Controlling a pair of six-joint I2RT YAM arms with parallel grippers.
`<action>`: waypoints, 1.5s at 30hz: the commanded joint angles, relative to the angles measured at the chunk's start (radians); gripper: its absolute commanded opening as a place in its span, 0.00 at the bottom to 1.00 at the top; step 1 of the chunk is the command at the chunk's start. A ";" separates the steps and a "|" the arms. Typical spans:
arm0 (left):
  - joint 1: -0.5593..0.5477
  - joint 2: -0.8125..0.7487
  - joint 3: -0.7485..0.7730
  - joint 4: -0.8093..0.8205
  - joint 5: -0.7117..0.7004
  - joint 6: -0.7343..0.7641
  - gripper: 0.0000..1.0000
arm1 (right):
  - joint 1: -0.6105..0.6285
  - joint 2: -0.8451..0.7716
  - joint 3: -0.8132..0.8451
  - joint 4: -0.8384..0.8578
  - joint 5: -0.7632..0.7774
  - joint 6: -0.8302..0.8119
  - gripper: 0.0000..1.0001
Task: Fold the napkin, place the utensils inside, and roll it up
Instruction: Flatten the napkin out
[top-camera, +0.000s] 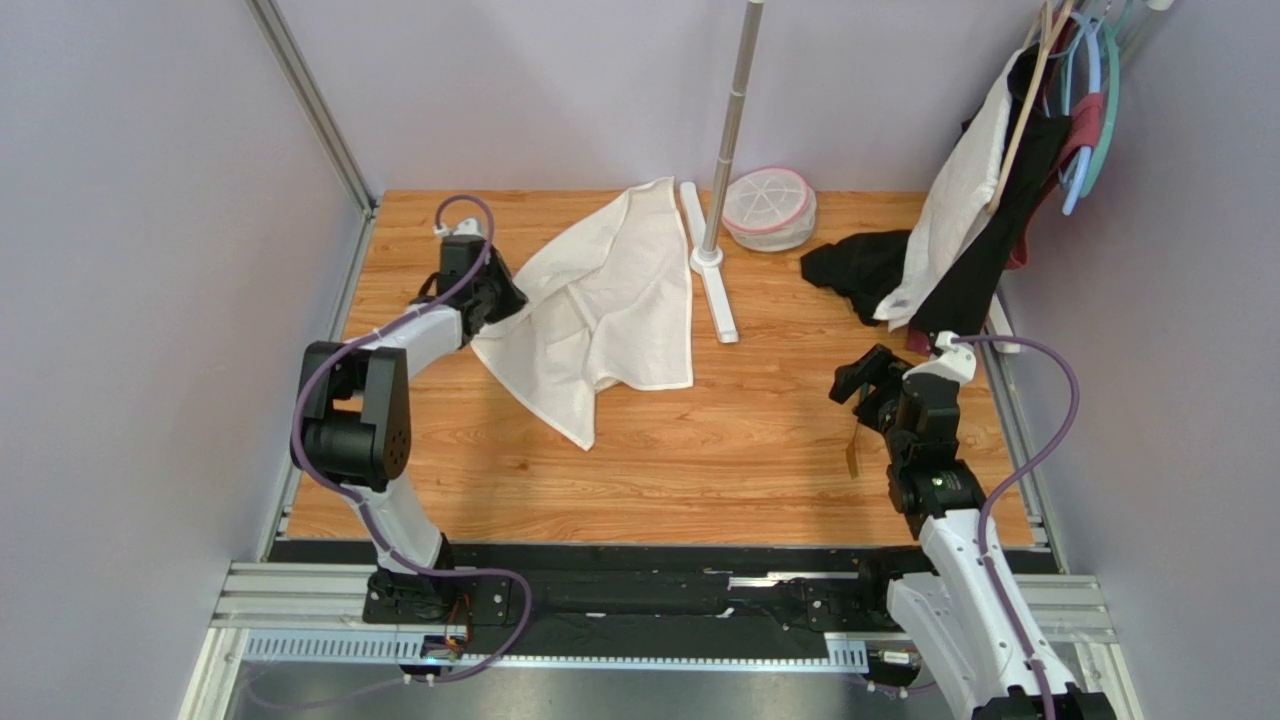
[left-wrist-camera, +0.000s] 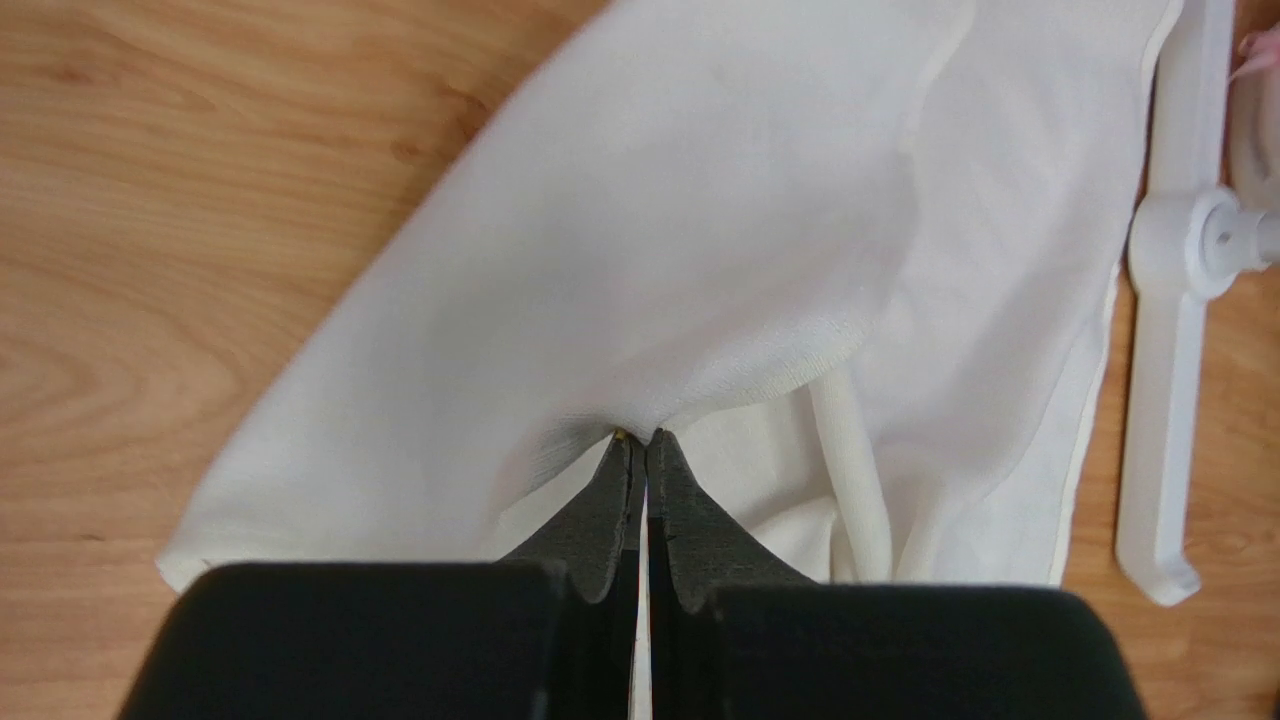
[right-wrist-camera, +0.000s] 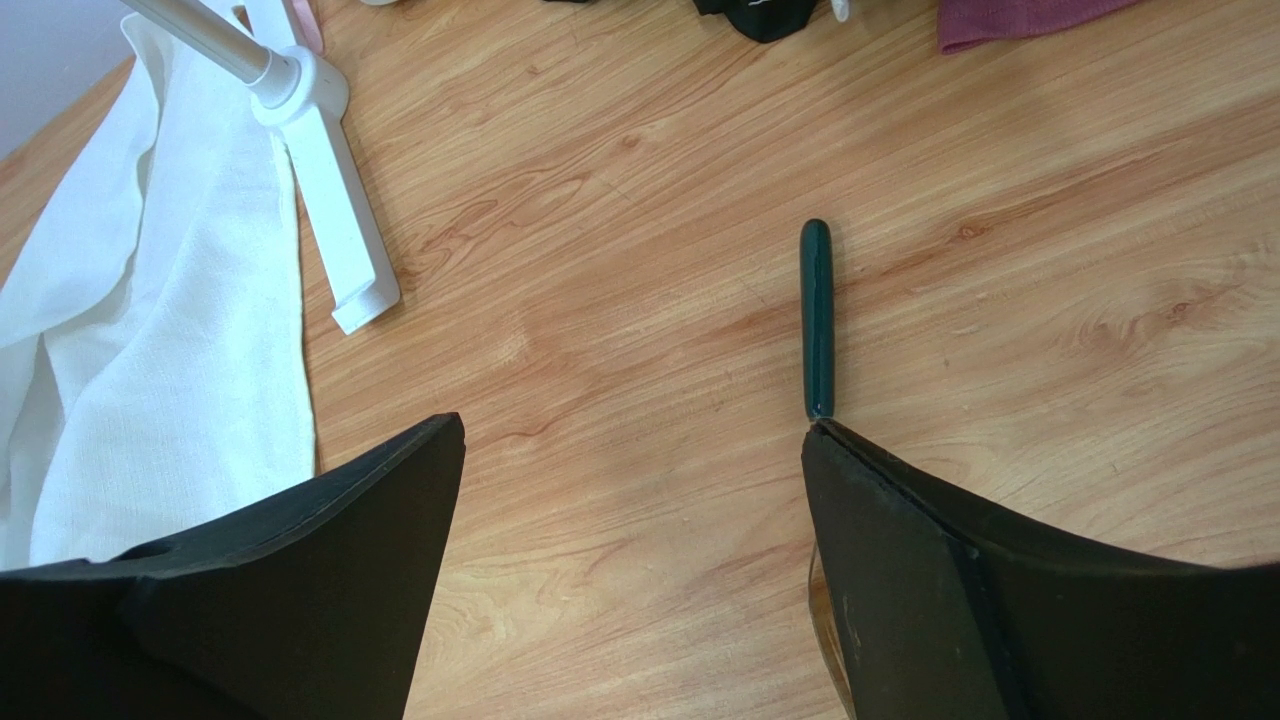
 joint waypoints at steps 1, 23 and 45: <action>0.119 0.019 0.080 0.098 0.112 -0.113 0.00 | -0.001 0.001 0.046 0.015 -0.007 0.002 0.87; 0.431 0.188 0.267 0.128 0.177 -0.210 0.76 | 0.154 0.119 0.097 0.105 -0.005 -0.080 0.81; -0.075 -0.222 -0.398 0.328 0.140 -0.365 0.88 | 0.531 1.184 0.824 0.077 -0.247 -0.008 0.76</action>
